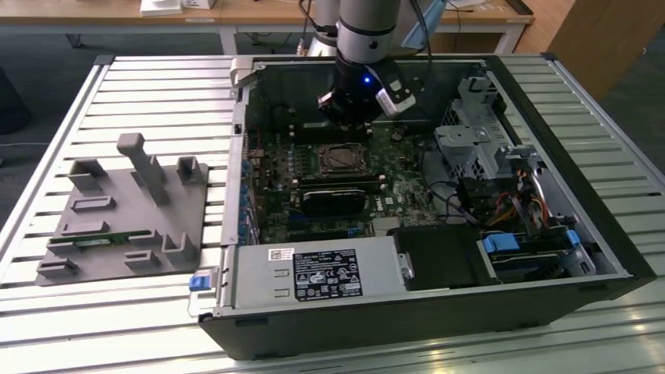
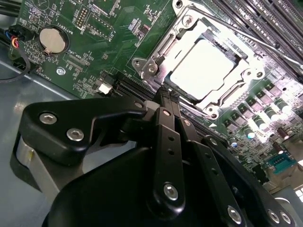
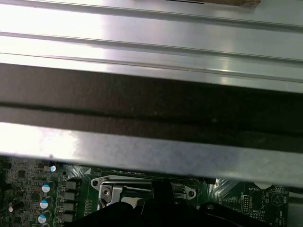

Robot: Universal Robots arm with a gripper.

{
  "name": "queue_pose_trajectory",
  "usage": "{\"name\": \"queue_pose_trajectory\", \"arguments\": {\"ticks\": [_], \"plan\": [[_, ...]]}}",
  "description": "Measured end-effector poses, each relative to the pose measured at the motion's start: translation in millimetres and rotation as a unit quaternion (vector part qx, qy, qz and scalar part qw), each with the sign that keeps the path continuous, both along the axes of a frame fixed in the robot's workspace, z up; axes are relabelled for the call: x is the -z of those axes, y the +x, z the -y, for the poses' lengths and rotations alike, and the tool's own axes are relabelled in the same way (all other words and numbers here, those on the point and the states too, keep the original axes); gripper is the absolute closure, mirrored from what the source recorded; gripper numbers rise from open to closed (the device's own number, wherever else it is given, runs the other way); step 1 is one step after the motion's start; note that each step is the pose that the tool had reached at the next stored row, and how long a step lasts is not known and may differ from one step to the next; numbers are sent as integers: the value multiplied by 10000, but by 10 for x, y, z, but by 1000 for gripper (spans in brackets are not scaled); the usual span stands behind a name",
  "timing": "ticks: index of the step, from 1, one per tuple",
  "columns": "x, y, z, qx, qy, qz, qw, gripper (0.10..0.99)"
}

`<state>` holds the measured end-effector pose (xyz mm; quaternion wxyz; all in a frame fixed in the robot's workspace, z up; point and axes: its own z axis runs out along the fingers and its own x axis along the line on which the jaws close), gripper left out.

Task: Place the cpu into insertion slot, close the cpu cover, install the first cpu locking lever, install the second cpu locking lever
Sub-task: 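Install the second cpu locking lever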

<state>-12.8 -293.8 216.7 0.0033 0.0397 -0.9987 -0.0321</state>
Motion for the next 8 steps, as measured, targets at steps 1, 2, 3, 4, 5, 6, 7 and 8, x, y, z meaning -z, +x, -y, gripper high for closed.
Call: {"name": "queue_pose_trajectory", "arguments": {"ticks": [1,2,3,4,5,6,7,8], "plan": [[0,0,2,0,0,0,10000,980],[0,0,4,0,0,0,10000,980],[0,0,6,0,0,0,10000,980],[0,0,9,0,0,0,10000,980],[0,0,12,0,0,0,10000,980],[0,0,15,0,0,0,10000,980],[0,0,18,0,0,0,10000,980],[0,0,19,0,1,0,10000,980]]}}
